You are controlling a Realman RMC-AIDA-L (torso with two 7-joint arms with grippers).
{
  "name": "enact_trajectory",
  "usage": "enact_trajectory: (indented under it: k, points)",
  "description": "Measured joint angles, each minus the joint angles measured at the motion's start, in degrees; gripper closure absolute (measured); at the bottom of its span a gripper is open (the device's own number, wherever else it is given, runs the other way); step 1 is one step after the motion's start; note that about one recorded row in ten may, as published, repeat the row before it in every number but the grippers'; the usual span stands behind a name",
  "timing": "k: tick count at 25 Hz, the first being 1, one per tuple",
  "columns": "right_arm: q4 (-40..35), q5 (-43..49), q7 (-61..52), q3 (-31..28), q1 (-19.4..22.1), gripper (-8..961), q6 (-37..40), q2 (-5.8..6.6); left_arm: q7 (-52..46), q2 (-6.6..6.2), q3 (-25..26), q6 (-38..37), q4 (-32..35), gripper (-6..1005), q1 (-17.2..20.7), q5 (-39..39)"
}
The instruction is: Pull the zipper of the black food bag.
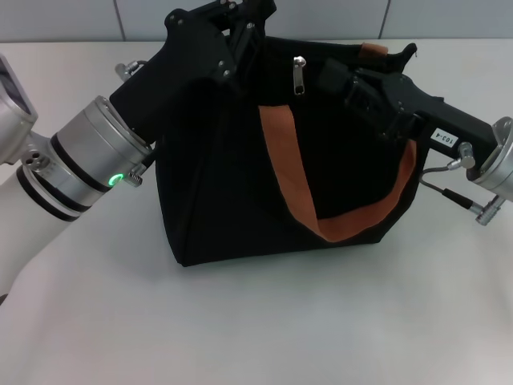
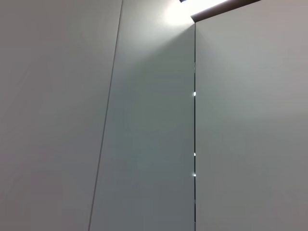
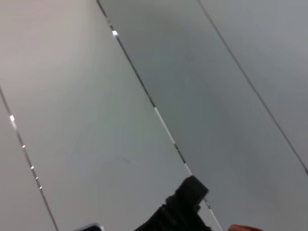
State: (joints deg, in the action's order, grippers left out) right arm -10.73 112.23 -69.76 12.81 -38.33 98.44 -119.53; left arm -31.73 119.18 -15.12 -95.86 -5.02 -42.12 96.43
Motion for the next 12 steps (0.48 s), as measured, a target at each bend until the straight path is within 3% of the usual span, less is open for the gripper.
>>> enact_trajectory:
  k: [12]
  points:
    - [1.24, -0.51, -1.17, 0.27, -0.14, 843, -1.61, 0.02, 0.00, 0.00, 0.01, 0.33, -0.17, 957, -0.42, 0.25]
